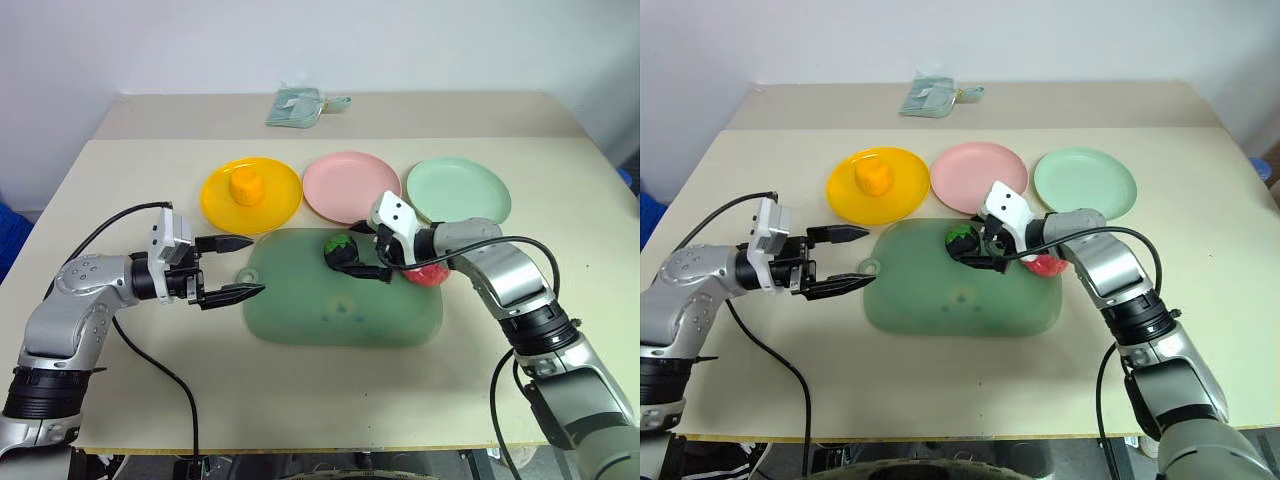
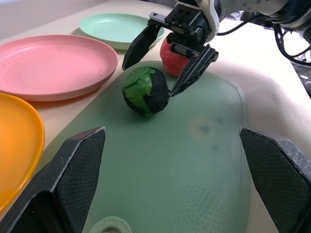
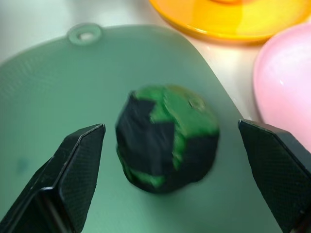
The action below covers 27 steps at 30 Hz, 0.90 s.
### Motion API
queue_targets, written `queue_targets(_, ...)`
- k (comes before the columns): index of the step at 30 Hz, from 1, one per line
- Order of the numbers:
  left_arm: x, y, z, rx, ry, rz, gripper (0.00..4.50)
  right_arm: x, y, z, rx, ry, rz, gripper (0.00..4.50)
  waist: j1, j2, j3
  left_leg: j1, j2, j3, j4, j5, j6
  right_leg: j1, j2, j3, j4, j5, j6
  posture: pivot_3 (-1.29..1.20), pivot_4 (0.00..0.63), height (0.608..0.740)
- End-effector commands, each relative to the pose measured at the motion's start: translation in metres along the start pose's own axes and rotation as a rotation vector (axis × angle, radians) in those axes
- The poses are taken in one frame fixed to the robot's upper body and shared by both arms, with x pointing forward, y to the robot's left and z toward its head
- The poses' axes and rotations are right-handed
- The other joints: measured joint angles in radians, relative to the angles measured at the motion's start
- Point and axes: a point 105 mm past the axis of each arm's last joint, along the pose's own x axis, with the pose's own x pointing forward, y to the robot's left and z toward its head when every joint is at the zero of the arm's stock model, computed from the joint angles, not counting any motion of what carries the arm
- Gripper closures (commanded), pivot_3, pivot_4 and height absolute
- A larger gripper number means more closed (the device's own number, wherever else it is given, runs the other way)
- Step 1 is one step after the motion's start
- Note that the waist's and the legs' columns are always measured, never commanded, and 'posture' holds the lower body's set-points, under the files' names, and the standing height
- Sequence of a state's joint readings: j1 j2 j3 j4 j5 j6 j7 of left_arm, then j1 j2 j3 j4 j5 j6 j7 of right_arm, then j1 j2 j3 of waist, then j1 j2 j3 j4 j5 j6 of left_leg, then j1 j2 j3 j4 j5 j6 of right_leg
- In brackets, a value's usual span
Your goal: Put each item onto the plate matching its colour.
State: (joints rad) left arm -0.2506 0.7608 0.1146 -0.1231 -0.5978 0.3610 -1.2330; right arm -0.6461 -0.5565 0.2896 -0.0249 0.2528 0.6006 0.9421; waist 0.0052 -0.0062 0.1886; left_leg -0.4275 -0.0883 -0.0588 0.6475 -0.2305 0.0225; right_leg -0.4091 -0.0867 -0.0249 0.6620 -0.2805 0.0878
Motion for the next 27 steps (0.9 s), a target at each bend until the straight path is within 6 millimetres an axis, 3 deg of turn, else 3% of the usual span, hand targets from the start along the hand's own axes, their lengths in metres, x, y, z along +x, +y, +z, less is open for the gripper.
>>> queue_targets(1,0.0,0.0,0.01,0.055,-0.017,0.005,0.02,-0.002,0.001,0.017,-0.018,-0.064,0.002,0.0,0.001,0.0,0.0,0.0,0.0,0.0,0.0,0.0,0.0,0.0,0.0,0.0,0.0,0.0,0.0,0.0,0.15,0.729)
queue_targets(5,0.001,0.001,0.01,0.06,-0.021,0.006,0.02,0.001,0.002,0.021,0.004,-0.085,0.005,0.0,0.001,0.0,0.0,0.0,0.0,0.0,0.0,0.0,0.0,0.0,0.0,0.0,0.0,0.0,0.0,0.0,0.15,0.729)
queue_targets(9,0.001,0.003,0.012,0.068,-0.022,0.011,0.0,0.0,-0.001,0.019,-0.023,-0.068,-0.018,1.23,0.001,0.0,0.0,0.0,0.0,0.0,0.0,0.0,0.0,0.0,0.0,0.0,0.0,0.0,0.0,0.0,0.15,0.729)
queue_targets(15,0.001,0.005,0.013,0.07,-0.029,0.02,0.0,-0.009,-0.01,0.032,-0.013,-0.125,-0.056,1.23,0.001,0.0,0.0,0.0,0.0,0.0,0.0,0.0,0.0,0.0,0.0,0.0,0.0,0.0,0.0,0.0,0.15,0.729)
queue_targets(18,0.005,0.009,0.024,0.055,-0.101,0.042,0.0,-0.023,-0.026,0.052,0.041,-0.238,-0.116,1.23,0.002,0.0,0.0,0.0,0.0,0.0,0.0,0.0,0.0,0.0,0.0,0.0,0.0,0.0,0.0,0.0,0.15,0.729)
queue_targets(20,0.006,0.009,0.026,0.052,-0.109,0.041,0.0,-0.027,-0.031,0.052,0.042,-0.237,-0.136,1.23,0.002,0.0,0.0,0.0,0.0,0.0,0.0,0.0,0.0,0.0,0.0,0.0,0.0,0.0,0.0,0.0,0.15,0.729)
queue_targets(24,0.006,0.009,0.023,0.052,-0.089,0.038,0.0,-0.026,-0.027,0.046,0.032,-0.205,-0.11,1.23,0.001,0.0,0.0,0.0,0.0,0.0,0.0,0.001,-0.001,0.0,0.0,0.0,0.0,0.0,0.0,0.0,0.15,0.729)
queue_targets(27,0.005,0.008,0.022,0.044,-0.087,0.036,0.0,-0.022,-0.011,0.046,0.046,-0.197,-0.025,1.23,0.0,0.0,0.0,0.0,0.0,0.0,0.0,0.002,-0.004,0.0,0.0,0.0,0.0,0.0,0.0,0.0,0.15,0.729)
